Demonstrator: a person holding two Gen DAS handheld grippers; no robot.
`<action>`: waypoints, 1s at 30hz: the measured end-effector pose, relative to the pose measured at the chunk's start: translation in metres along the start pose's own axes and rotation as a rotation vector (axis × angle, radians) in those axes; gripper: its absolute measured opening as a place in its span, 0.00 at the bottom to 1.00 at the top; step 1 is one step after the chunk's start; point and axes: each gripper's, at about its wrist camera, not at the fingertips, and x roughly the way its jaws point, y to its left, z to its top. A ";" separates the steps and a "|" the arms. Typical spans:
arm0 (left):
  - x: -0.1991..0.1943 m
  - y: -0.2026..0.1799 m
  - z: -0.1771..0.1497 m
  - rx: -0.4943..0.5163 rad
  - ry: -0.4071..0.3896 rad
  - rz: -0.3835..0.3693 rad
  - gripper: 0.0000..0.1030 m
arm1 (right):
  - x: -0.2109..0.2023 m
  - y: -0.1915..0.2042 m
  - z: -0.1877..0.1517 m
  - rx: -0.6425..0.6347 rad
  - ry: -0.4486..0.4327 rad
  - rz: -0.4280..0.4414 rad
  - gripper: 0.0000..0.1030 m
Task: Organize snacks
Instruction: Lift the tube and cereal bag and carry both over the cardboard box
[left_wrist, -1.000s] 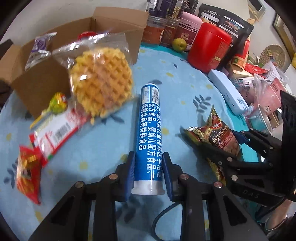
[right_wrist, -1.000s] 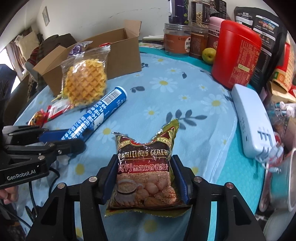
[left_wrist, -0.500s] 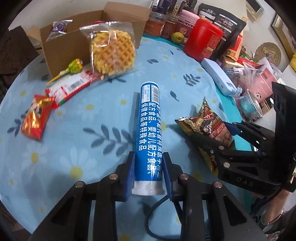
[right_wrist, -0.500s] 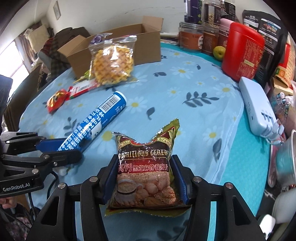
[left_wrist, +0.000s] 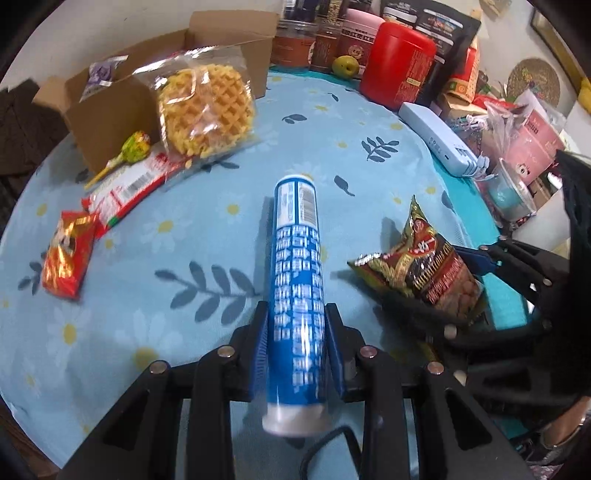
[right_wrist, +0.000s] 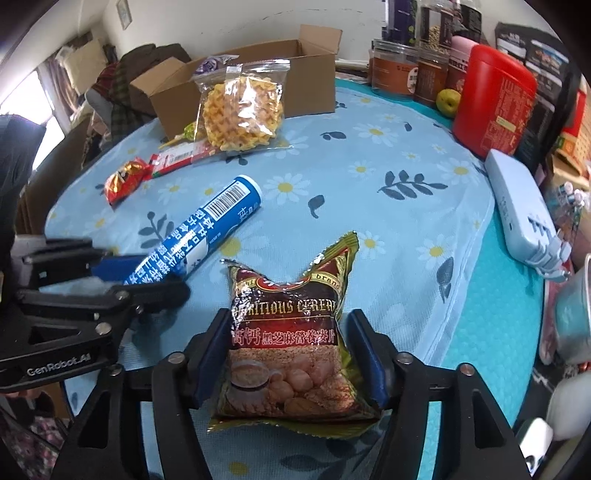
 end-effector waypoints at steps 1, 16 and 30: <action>0.002 -0.002 0.002 0.012 -0.003 0.011 0.28 | 0.001 0.001 0.000 -0.007 0.001 -0.006 0.68; 0.012 -0.009 0.017 0.027 -0.026 0.043 0.27 | 0.005 0.006 0.000 -0.055 0.000 -0.018 0.75; -0.007 0.006 0.006 -0.035 -0.039 -0.050 0.27 | -0.004 0.002 0.000 -0.045 -0.040 0.033 0.41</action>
